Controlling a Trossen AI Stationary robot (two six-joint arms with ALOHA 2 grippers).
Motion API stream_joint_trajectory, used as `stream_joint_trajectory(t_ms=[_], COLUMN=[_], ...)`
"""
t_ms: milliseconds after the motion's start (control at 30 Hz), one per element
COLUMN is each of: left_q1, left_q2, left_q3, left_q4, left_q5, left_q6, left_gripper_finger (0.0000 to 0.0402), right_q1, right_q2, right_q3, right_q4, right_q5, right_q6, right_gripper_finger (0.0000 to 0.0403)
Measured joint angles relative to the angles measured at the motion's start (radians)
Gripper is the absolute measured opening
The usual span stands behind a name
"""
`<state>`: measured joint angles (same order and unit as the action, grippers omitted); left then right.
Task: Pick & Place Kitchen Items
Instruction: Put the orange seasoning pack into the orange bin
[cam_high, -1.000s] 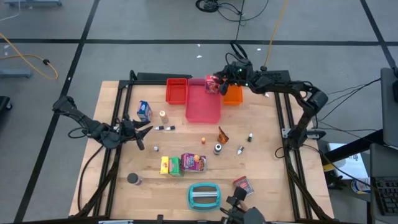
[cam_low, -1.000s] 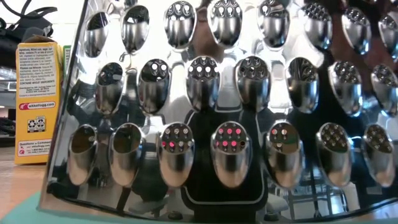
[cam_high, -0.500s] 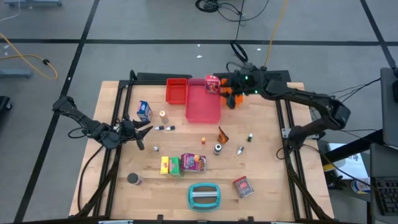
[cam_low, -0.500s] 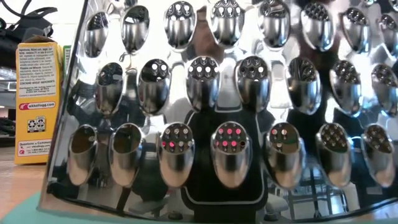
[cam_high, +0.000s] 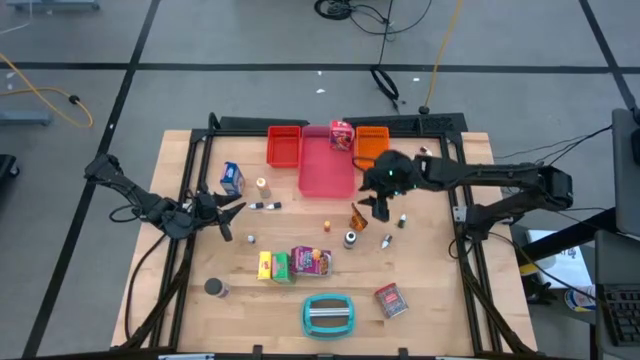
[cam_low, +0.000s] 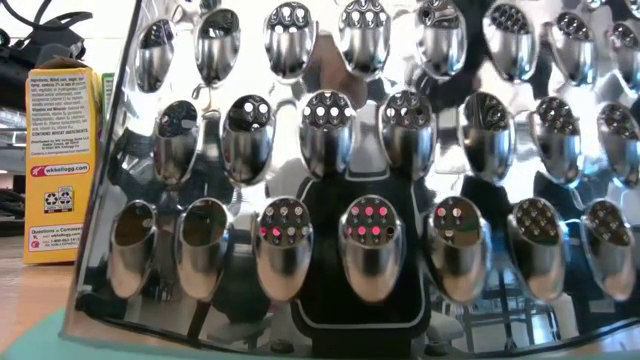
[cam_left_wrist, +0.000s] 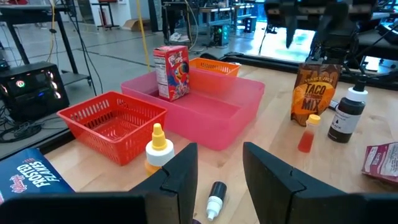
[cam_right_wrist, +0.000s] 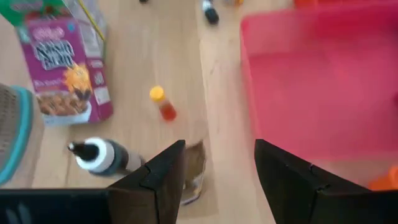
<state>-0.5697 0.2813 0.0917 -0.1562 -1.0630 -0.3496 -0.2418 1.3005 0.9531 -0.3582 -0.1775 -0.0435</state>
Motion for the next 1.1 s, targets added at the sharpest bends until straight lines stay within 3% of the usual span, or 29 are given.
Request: stream_joint_trajectory(t_ms=[533,900,1100], left_q1=[0.0,0.0,0.0], left_q2=[0.0,0.0,0.0], left_q3=[0.0,0.0,0.0], left_q4=[0.002,0.003,0.002], left_q5=[0.0,0.0,0.0], left_q6=[-0.019,-0.019,-0.018], left_gripper_finger=[0.0129,0.0129,0.0129], right_q1=[0.174,0.258,0.273], right_q2=[0.001,0.007,0.007], right_q3=[-0.016,-0.016,-0.084], right_q4=[-0.023,-0.043,0.055], right_q5=[0.084,0.249,0.257], right_q6=[0.192,0.272,0.329], right_gripper_finger=[0.0183,0.0183,0.0183])
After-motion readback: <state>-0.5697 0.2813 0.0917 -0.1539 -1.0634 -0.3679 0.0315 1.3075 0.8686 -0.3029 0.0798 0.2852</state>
